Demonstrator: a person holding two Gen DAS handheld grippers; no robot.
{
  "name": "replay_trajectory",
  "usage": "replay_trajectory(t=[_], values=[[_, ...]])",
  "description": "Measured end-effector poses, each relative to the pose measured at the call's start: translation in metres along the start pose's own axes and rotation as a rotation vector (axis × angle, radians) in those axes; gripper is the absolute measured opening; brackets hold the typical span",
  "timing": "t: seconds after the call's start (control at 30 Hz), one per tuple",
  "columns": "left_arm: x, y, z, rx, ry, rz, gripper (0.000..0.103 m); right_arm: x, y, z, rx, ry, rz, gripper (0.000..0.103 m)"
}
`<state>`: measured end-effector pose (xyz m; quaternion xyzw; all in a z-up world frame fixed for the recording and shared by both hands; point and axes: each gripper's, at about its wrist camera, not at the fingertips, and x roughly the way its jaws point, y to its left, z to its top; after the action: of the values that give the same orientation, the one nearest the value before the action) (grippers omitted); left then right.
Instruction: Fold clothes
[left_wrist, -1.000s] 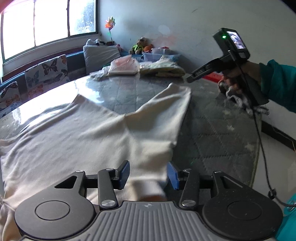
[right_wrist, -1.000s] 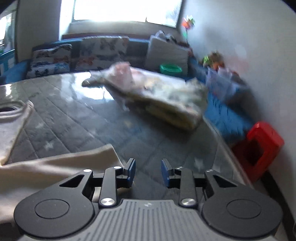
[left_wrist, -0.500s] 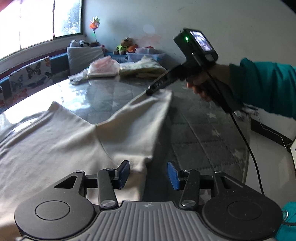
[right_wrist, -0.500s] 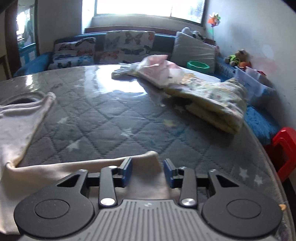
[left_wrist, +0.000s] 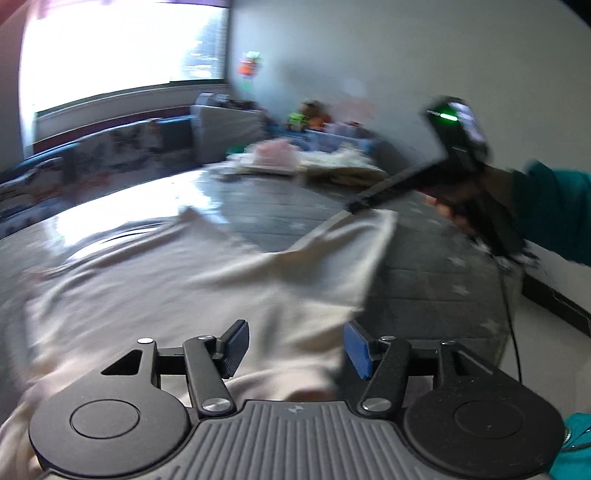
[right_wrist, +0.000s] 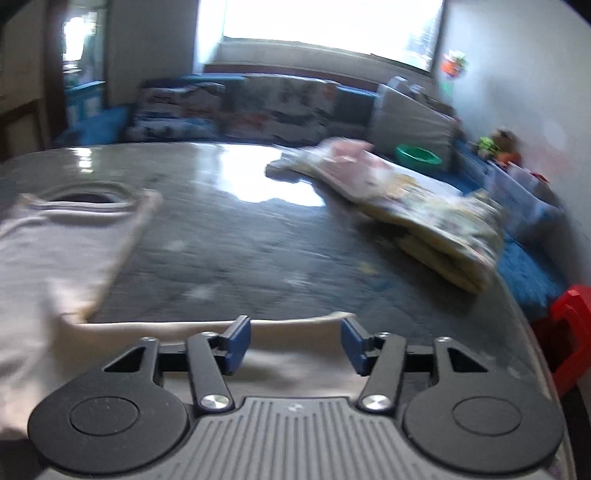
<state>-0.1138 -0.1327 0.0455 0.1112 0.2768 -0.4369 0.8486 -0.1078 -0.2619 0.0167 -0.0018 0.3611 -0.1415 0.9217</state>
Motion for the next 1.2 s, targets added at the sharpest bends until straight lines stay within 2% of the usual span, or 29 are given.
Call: replay_trajectory(t=[0.07,0.3,0.43,0.57,0.63,0.73,0.9,1.0,1.2], values=[[-0.017,0.015,-0.007,-0.045,-0.01,0.074,0.061,-0.012,0.021,0.0,-0.042,-0.016,0.06,0.065],[-0.078,0.082,-0.036,-0.224,-0.014,0.406,0.061,-0.05,0.099,-0.003,-0.234,-0.098,0.233,0.082],[-0.102,0.123,-0.055,-0.306,0.003,0.616,0.06,-0.061,0.133,-0.004,-0.334,-0.114,0.307,0.087],[-0.118,0.165,-0.075,-0.415,0.032,0.755,0.059,-0.063,0.16,-0.011,-0.429,-0.106,0.339,0.09],[-0.123,0.178,-0.084,-0.45,0.044,0.771,0.058,-0.061,0.169,-0.014,-0.445,-0.091,0.355,0.09],[-0.124,0.189,-0.091,-0.468,0.052,0.757,0.055,-0.06,0.179,-0.022,-0.465,-0.073,0.374,0.09],[-0.117,0.198,-0.099,-0.482,0.07,0.718,0.026,-0.058,0.187,-0.026,-0.487,-0.054,0.385,0.09],[-0.114,0.188,-0.102,-0.442,0.061,0.721,0.018,-0.056,0.188,-0.027,-0.491,-0.046,0.384,0.092],[-0.11,0.192,-0.096,-0.402,0.069,0.75,0.013,-0.049,0.191,-0.029,-0.491,-0.025,0.375,0.096]])
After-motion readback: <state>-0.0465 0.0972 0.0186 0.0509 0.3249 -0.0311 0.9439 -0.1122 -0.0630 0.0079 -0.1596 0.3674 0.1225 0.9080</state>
